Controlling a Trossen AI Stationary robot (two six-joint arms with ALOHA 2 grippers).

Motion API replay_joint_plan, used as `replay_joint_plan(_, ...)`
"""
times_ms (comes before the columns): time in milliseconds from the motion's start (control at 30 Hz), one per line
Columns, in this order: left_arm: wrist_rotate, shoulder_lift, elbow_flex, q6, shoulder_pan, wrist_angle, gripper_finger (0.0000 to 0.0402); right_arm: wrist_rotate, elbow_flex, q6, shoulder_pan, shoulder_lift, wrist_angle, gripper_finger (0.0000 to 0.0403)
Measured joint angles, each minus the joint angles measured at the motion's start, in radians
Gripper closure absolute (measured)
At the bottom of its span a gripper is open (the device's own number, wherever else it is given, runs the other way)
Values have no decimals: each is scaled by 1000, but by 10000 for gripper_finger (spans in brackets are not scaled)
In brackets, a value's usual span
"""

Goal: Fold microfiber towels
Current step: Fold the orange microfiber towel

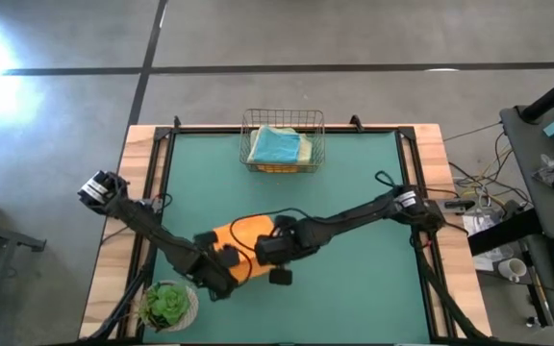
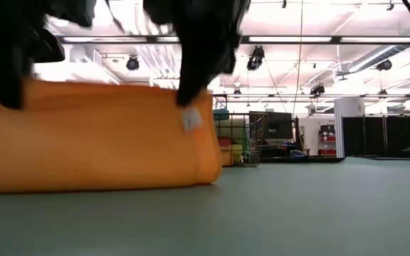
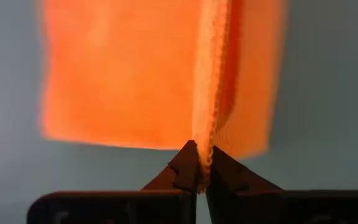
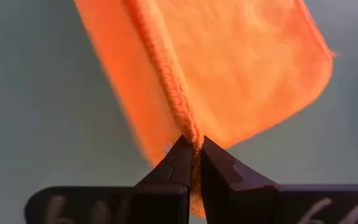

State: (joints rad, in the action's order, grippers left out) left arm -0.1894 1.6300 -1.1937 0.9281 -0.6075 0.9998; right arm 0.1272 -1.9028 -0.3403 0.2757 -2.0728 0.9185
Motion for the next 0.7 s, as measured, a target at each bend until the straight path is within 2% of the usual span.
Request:
replay_joint_plan(233, -26, -2, 35, -26, 67, 77, 400, 83, 55, 45, -73, -35, -98, 394)
replay_joint_plan(467, -53, -2, 54, -53, 158, 146, 400, 85, 70, 61, -146, -43, -150, 394)
replay_joint_plan(700, -55, -2, 87, -82, 230, 140, 400, 81, 89, 78, -191, -43, -176, 394)
